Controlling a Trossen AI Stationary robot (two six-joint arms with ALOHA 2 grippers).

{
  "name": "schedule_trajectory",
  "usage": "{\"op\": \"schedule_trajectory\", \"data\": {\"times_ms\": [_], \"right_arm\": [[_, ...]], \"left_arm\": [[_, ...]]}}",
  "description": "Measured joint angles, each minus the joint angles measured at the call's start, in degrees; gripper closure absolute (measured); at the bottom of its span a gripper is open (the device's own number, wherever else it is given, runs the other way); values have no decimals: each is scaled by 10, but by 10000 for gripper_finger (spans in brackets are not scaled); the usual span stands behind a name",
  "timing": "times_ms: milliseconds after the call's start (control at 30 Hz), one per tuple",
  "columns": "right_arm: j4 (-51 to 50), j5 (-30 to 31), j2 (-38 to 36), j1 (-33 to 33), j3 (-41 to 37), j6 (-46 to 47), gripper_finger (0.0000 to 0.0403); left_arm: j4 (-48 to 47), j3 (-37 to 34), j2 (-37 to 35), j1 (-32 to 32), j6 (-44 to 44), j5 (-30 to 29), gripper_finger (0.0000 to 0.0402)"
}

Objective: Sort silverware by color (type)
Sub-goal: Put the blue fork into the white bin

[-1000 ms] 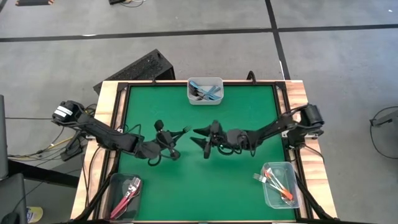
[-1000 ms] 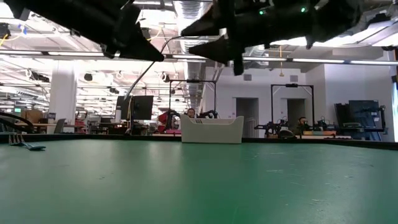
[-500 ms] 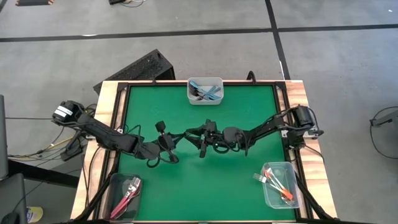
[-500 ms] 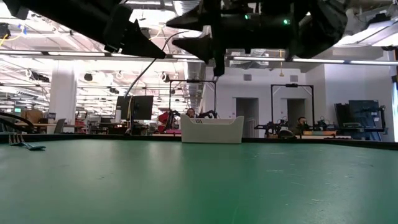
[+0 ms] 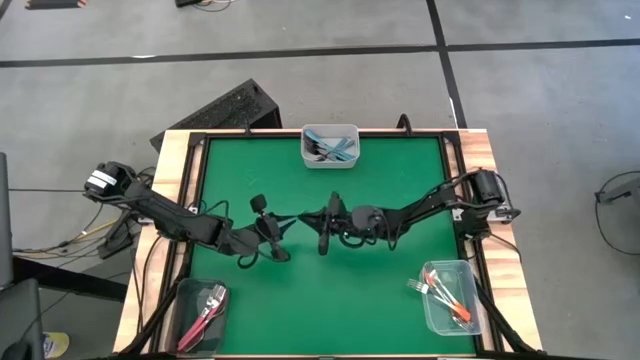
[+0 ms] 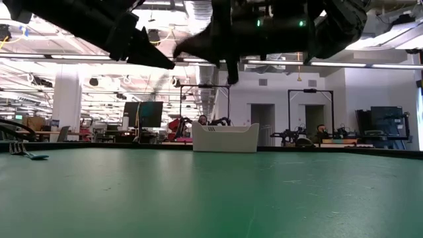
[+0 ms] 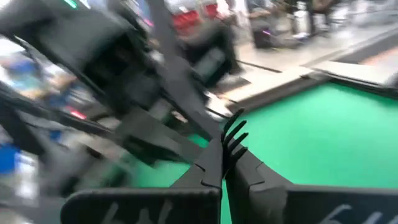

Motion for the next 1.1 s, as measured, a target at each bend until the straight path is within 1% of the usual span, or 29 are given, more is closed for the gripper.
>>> {"op": "schedule_trajectory", "data": {"times_ms": [100,200,333,433,533,633,767,833,900,1000,1100], "right_arm": [[-41,28,-4,-5,-1,-30,386],[-110,53,-34,-14,3,-63,388],[-260,58,-82,-36,28,-99,390],[-380,65,-110,-53,72,-134,390],[-511,105,-122,-76,126,-175,390],[-621,129,-119,-109,175,-201,390],[-695,131,-107,-163,226,-221,390],[-713,118,-100,-191,244,-222,390],[-734,100,-89,-217,254,-225,390],[-753,58,-81,-256,254,-232,390],[-736,19,-58,-285,257,-221,390]], "left_arm": [[-35,0,-1,4,-33,0,353],[-88,0,-1,7,-83,-7,337],[-148,-3,-1,7,-161,-18,327],[-183,-6,-1,7,-208,-16,325],[-205,-6,-1,7,-243,-15,325],[-212,-6,-1,7,-255,-16,325],[-217,-6,-1,7,-263,-16,324],[-226,-6,-1,7,-266,-17,324],[-234,-6,-1,7,-267,-18,324],[-242,-6,-1,7,-268,-18,324],[-245,-6,-1,7,-272,-21,324]]}}
